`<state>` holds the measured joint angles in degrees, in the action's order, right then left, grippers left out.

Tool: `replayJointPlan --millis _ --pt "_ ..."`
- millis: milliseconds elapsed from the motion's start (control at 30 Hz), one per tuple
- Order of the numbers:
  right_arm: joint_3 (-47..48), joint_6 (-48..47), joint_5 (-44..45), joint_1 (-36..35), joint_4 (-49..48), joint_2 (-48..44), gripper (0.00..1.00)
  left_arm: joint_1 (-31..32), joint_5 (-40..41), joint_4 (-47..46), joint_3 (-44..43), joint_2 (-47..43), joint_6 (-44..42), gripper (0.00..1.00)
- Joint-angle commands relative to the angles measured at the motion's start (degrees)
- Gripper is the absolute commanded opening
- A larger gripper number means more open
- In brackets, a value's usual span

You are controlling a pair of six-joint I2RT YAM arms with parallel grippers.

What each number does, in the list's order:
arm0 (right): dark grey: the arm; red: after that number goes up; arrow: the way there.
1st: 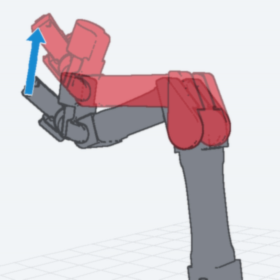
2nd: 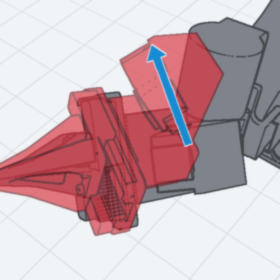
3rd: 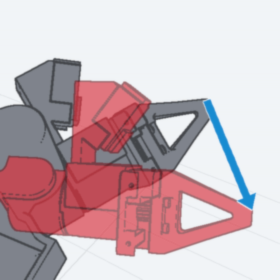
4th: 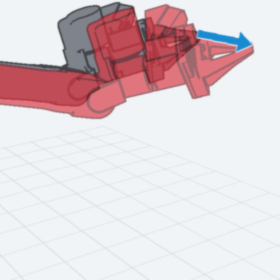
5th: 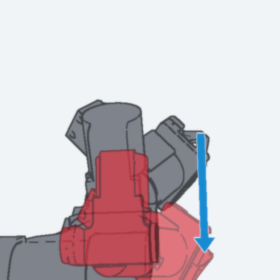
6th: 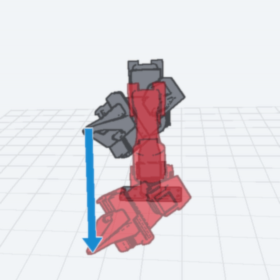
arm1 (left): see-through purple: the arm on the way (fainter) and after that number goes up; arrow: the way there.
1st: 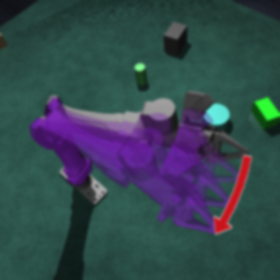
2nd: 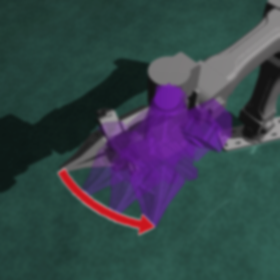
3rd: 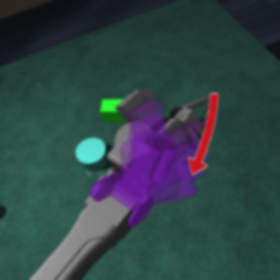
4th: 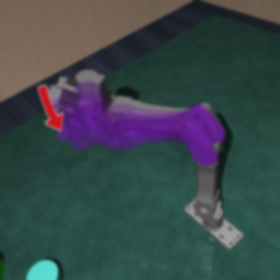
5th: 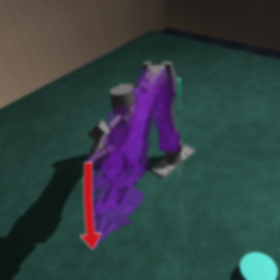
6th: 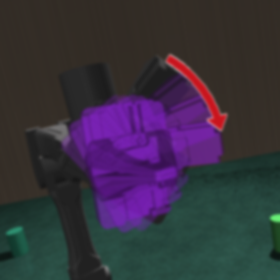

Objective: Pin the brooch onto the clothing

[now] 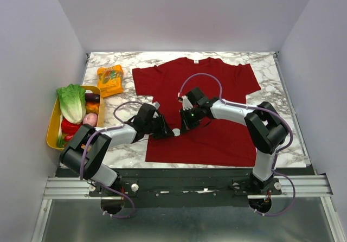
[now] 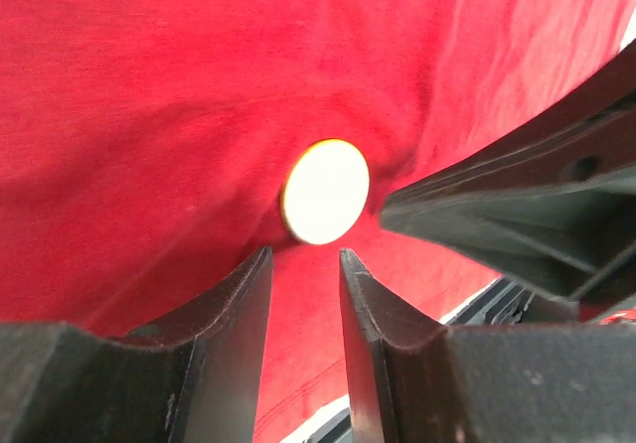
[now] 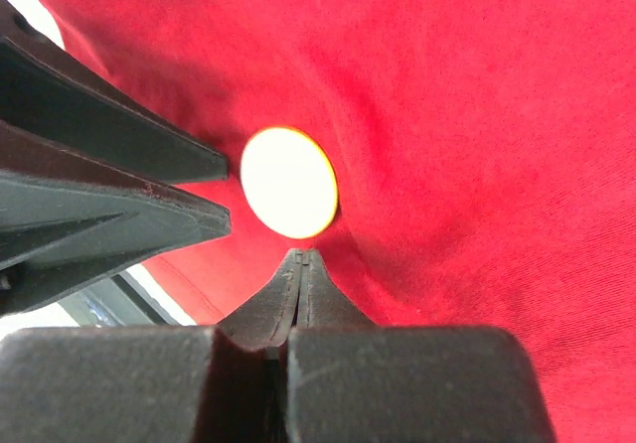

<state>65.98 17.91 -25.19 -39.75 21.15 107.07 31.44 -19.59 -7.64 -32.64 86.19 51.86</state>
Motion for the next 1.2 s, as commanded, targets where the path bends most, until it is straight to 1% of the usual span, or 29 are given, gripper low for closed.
replayJointPlan --millis 0,167,267,533,767,900,1167 --pt "4.2 -0.4 3.7 -0.4 1.0 -2.0 0.02 -0.9 0.3 -1.4 2.4 -2.7 0.7 0.42" --pt "7.5 -0.4 7.3 -0.3 1.4 1.0 0.02 -0.9 -2.3 -5.6 2.7 -2.5 2.5 0.42" --pt "9.2 -0.4 8.7 -0.3 1.6 3.4 0.02 -0.9 -2.4 -5.8 2.0 -1.6 2.5 0.42" --pt "10.1 -0.6 7.1 -0.4 1.8 7.2 0.02 -0.9 -3.6 -8.2 2.5 2.0 4.0 0.41" --pt "7.1 -0.4 5.4 -0.4 1.5 6.3 0.02 -0.5 -3.4 -9.0 2.8 4.2 4.5 0.4" --pt "5.7 -0.2 4.3 -0.4 1.3 5.5 0.02 -0.2 -3.6 -10.6 2.8 5.5 5.0 0.36" --pt "4.5 -0.2 2.3 -0.4 1.2 3.2 0.02 -0.1 -2.1 -9.8 2.3 4.7 4.7 0.33"
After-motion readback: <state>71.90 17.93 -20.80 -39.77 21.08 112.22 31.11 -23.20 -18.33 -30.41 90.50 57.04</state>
